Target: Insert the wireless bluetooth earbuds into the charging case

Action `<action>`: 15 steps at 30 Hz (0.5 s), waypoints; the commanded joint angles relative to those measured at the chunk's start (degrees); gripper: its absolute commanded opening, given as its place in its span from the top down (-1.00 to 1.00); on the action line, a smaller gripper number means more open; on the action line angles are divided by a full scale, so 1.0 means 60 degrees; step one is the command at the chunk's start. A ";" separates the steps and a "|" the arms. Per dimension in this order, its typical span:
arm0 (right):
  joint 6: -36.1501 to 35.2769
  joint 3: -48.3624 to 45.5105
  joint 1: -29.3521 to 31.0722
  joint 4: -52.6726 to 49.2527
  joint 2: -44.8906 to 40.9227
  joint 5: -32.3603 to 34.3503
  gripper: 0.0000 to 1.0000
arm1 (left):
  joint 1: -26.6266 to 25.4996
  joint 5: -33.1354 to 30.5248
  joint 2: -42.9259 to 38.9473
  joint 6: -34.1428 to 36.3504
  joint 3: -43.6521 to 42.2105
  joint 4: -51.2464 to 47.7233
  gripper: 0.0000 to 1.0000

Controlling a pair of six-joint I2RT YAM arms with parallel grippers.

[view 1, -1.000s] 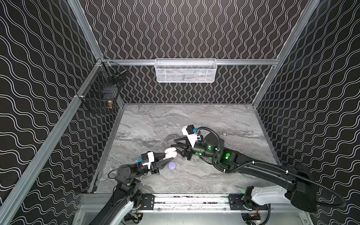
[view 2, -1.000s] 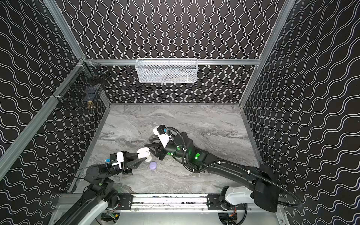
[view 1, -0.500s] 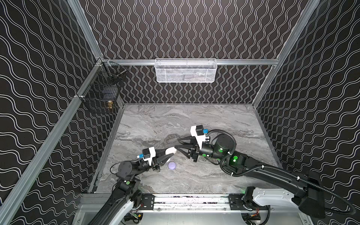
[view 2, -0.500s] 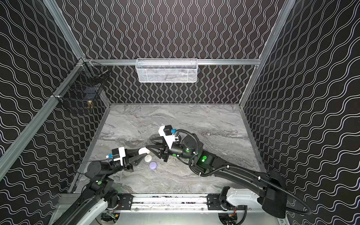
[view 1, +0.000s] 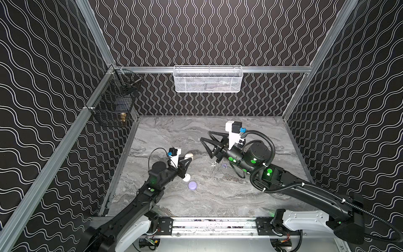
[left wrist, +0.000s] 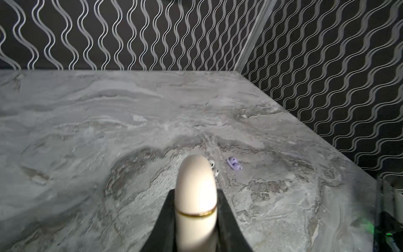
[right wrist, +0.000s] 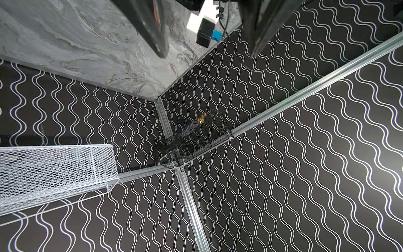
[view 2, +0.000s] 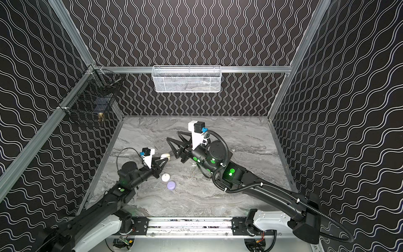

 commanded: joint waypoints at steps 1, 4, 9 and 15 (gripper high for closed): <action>-0.0144 0.0140 -0.0255 0.0584 0.0371 -0.0512 -0.23 | 0.0014 -0.0847 0.0543 -0.0094 0.0029 0.0649 1.00; 0.0209 0.0222 -0.0687 0.0660 0.0737 -0.1180 -0.19 | 0.0047 -0.1077 0.1176 -0.0027 0.0144 0.0685 1.00; 0.0620 -0.0156 -0.1153 0.1218 0.0748 -0.1704 -0.15 | 0.0479 -0.0644 0.2513 -0.0303 0.0517 0.0825 1.00; 0.0607 -0.0254 -0.1495 0.1020 0.0649 -0.1772 -0.16 | 0.1312 0.0059 0.3931 -0.0882 0.0576 0.1849 1.00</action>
